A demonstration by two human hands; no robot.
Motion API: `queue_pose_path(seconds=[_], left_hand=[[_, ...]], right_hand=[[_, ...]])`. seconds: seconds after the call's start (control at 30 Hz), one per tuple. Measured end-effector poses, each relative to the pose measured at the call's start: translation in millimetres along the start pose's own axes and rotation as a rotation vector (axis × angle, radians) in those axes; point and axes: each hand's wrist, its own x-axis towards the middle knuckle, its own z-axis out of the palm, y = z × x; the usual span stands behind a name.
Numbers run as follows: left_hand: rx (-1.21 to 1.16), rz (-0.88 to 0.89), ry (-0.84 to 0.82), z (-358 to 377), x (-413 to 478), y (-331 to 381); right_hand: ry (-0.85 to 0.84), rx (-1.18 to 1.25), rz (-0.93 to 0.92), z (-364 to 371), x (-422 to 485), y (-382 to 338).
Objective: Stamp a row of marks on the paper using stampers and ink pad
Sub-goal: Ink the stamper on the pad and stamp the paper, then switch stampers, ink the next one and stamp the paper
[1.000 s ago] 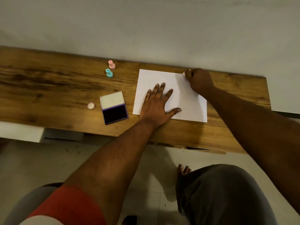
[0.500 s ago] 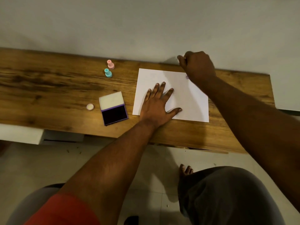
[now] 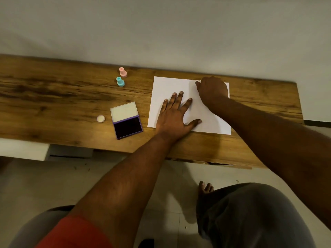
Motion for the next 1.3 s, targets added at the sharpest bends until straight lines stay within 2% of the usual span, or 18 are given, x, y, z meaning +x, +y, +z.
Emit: queue_pose_path(seconds=[0.13,0.27,0.4,0.5,0.6,0.77,0.97,1.3], left_hand=[[0.009,-0.001,-0.003,-1.1,-1.0,-0.4],[0.020,0.004,-0.013,-2.5,-1.0,-0.6],[0.024,0.012,0.025,0.0,-1.8,-2.9],[0.035,0.030,0.051,1.2,-1.8,-2.6],[0.054,0.048,0.058,-0.8,-2.4,-2.3],[0.017,0.069,0.099,-10.8,-8.7,1.8],[-0.079,0.023,0.238,-35.5,-27.7,-5.4],[-0.062,-0.185,0.369,-97.0,-123.6,-121.3]], right_hand=[[0.004,-0.054,-0.070,-2.4,-2.3,3.0],[-0.007,0.104,-0.039,-5.6,0.3,12.3],[0.189,0.635,0.270,-2.7,3.6,32.3],[0.189,1.113,0.498,-2.2,0.0,42.8],[0.197,1.281,0.590,-1.1,-3.5,50.3],[0.202,1.153,0.472,-3.3,-13.7,48.2],[0.247,0.897,0.188,-9.0,-32.2,22.1],[0.085,0.821,-0.231,-31.6,-74.0,-114.3]])
